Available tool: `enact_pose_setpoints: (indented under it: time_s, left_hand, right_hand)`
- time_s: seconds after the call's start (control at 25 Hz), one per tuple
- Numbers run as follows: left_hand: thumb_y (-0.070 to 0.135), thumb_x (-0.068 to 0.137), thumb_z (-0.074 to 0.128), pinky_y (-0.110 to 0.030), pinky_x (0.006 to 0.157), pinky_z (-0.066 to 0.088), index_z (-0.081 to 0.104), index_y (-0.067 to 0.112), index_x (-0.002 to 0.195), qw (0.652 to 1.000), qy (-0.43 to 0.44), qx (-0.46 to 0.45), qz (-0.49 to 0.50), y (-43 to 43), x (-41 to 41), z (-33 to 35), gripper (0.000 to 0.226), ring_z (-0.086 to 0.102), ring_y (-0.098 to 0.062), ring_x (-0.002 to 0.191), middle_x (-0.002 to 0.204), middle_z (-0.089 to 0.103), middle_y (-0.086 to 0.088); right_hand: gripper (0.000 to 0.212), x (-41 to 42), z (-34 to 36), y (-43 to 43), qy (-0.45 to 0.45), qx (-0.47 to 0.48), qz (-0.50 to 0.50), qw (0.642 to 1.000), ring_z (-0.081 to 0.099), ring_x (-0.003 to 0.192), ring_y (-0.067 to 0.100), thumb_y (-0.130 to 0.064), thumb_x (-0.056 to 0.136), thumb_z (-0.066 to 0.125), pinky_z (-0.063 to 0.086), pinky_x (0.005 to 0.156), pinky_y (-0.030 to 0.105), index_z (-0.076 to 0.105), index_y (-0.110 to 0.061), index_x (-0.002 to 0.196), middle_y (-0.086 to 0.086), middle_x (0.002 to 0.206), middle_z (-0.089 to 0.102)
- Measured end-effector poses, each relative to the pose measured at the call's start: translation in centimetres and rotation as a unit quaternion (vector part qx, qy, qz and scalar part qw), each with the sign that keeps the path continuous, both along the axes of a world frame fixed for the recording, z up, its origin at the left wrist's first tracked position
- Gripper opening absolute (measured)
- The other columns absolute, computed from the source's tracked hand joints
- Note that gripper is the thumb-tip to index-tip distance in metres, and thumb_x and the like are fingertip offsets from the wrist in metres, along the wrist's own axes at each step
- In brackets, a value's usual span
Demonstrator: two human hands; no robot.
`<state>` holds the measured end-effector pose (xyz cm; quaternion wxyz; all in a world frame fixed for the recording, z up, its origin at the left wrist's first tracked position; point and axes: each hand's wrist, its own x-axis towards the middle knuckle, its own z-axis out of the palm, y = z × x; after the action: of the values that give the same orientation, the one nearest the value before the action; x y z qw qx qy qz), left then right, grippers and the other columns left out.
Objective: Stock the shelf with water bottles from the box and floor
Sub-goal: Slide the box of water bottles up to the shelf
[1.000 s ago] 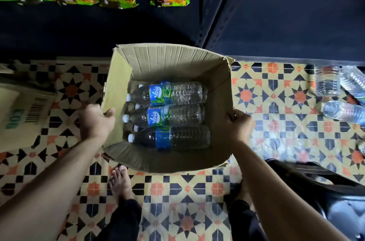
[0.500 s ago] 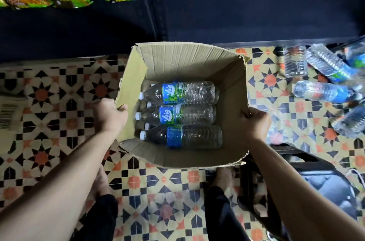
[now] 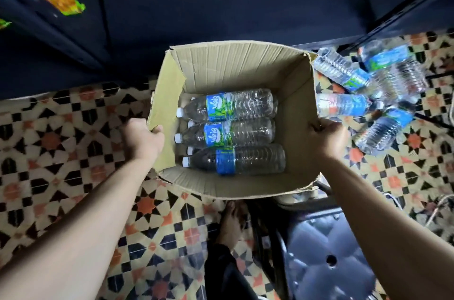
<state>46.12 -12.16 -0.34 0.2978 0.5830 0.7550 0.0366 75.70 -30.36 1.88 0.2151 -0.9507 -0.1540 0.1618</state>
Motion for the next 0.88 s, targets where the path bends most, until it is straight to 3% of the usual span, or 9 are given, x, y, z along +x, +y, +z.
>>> enact_pose_setpoints:
  time_s: [0.04,0.08,0.16,0.32,0.52,0.68,0.8,0.88]
  left_hand:
    - [0.010,0.086,0.070,-0.032,0.060,0.043,0.062,-0.005,0.073,1.000,0.000,0.001,-0.005,-0.2,1.4,-0.3,0.022,0.054,-0.026,0.066,0.070,0.058,-0.016]
    - [0.010,0.087,0.069,-0.031,0.060,0.042,0.060,-0.002,0.072,1.000,0.002,0.000,-0.010,-0.5,2.7,-0.5,0.021,0.054,-0.026,0.066,0.071,0.058,-0.015]
    - [0.011,0.087,0.069,-0.032,0.060,0.042,0.060,0.001,0.072,1.000,0.011,0.005,-0.020,-0.7,4.9,-0.9,0.020,0.056,-0.027,0.067,0.073,0.060,-0.017]
    - [0.014,0.086,0.070,-0.036,0.060,0.050,0.065,-0.008,0.077,0.999,0.017,0.034,-0.018,-1.6,7.4,-1.3,0.024,0.067,-0.036,0.076,0.082,0.069,-0.026]
    - [0.018,0.088,0.068,-0.035,0.056,0.046,0.061,-0.009,0.072,0.999,0.020,0.038,0.009,-3.1,8.8,-1.6,0.032,0.067,-0.037,0.075,0.077,0.068,-0.028]
    - [0.019,0.089,0.067,-0.035,0.057,0.049,0.062,-0.009,0.074,0.999,0.021,0.030,0.003,-3.0,8.5,-2.3,0.032,0.068,-0.039,0.076,0.077,0.068,-0.028]
    - [0.018,0.088,0.067,-0.040,0.063,0.051,0.065,-0.014,0.082,0.999,0.034,0.024,0.003,-2.9,7.4,-2.8,0.032,0.066,-0.044,0.085,0.083,0.068,-0.031]
    - [0.018,0.088,0.066,-0.041,0.065,0.047,0.065,-0.015,0.087,0.999,0.045,0.010,0.009,-2.9,7.0,-3.0,0.033,0.063,-0.047,0.091,0.089,0.067,-0.034]
  right_hand:
    - [0.033,1.6,-0.4,-0.2,0.005,-0.007,0.006,1.000,0.030,0.070,0.009,-0.012,0.073,0.058,0.021,0.040,0.030,0.035,-0.007,0.051,0.006,0.059,0.022]
    - [0.035,3.0,-0.8,-0.3,0.007,-0.007,0.012,1.000,0.029,0.071,0.011,-0.010,0.074,0.059,0.022,0.041,0.030,0.033,-0.006,0.051,-0.003,0.067,0.022]
    - [0.034,5.4,-1.3,-0.3,-0.005,0.001,0.025,1.000,0.027,0.072,0.011,-0.007,0.073,0.060,0.023,0.045,0.033,0.034,-0.005,0.051,0.004,0.061,0.016]
    - [0.025,8.2,-2.2,0.1,-0.032,0.019,0.025,0.999,0.020,0.067,-0.001,-0.004,0.069,0.060,0.017,0.042,0.028,0.040,0.006,0.059,0.001,0.065,0.014]
    - [0.023,9.2,-2.3,1.0,-0.010,0.017,-0.015,1.000,0.026,0.073,0.003,-0.014,0.067,0.056,0.021,0.041,0.029,0.045,0.006,0.062,-0.001,0.070,0.019]
    - [0.017,8.2,-1.9,1.3,0.050,0.062,-0.046,0.996,0.022,0.038,-0.010,-0.007,0.078,0.060,0.021,0.036,0.019,0.054,0.000,0.063,0.002,0.049,0.022]
    - [0.014,6.8,-2.1,1.4,0.062,0.089,-0.066,0.992,0.029,0.034,-0.012,-0.009,0.080,0.060,0.025,0.038,0.019,0.061,-0.003,0.068,0.006,0.043,0.038]
    - [0.012,6.4,-2.4,1.2,0.055,0.087,-0.070,0.992,0.037,0.035,-0.014,-0.012,0.082,0.062,0.030,0.039,0.014,0.066,-0.010,0.071,-0.006,0.039,0.049]
